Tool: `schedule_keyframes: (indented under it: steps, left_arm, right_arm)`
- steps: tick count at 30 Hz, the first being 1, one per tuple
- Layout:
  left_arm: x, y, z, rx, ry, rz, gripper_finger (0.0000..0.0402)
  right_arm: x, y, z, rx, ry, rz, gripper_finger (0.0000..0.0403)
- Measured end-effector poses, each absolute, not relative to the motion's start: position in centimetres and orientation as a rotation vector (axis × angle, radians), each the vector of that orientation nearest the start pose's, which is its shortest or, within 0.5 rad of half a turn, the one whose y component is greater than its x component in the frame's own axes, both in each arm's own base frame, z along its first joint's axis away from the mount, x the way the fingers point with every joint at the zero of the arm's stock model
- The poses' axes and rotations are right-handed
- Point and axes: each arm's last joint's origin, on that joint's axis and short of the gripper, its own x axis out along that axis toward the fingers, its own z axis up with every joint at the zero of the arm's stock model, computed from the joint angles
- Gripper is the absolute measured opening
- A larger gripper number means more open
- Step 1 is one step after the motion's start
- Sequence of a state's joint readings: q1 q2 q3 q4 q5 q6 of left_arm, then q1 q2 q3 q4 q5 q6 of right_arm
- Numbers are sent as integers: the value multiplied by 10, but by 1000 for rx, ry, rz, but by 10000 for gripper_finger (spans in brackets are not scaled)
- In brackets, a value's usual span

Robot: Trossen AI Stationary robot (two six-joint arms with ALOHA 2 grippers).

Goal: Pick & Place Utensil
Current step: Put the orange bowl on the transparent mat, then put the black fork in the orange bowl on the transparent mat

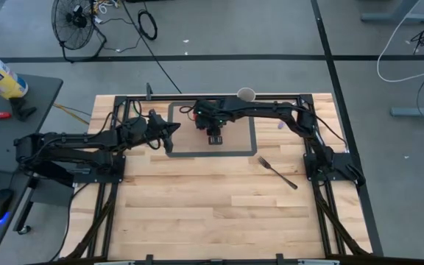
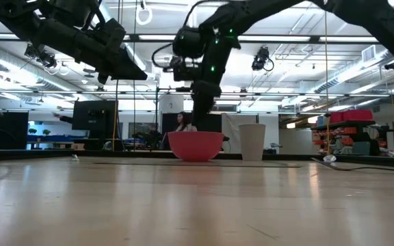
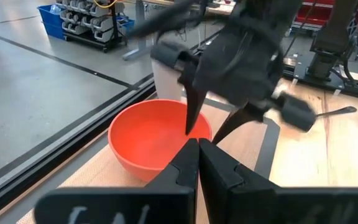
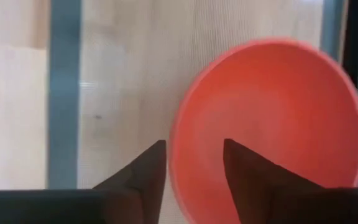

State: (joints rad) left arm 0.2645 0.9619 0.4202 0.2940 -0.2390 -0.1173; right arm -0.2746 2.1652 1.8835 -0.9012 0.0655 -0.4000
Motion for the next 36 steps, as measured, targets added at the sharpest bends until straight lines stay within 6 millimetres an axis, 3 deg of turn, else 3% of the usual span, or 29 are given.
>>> schedule_keyframes:
  steps: [5,11,19,24,29,36]
  left_arm:
    - [194,60,222,-116,222,515,14]
    - [194,60,222,-116,222,515,14]
    - [194,60,222,-117,221,515,14]
    - [194,60,222,-116,220,518,14]
    - [194,60,222,-117,216,518,14]
    - [194,60,222,-118,212,519,14]
  right_arm:
    - [433,-106,251,-217,1158,-31,200]
    - [407,-64,291,-135,1198,3,221]
    - [371,-2,309,-37,1406,-161,205]
    - [354,45,290,-23,1508,-196,192]
    - [332,81,249,3,1620,-303,187]
    - [293,95,199,67,1767,-549,187]
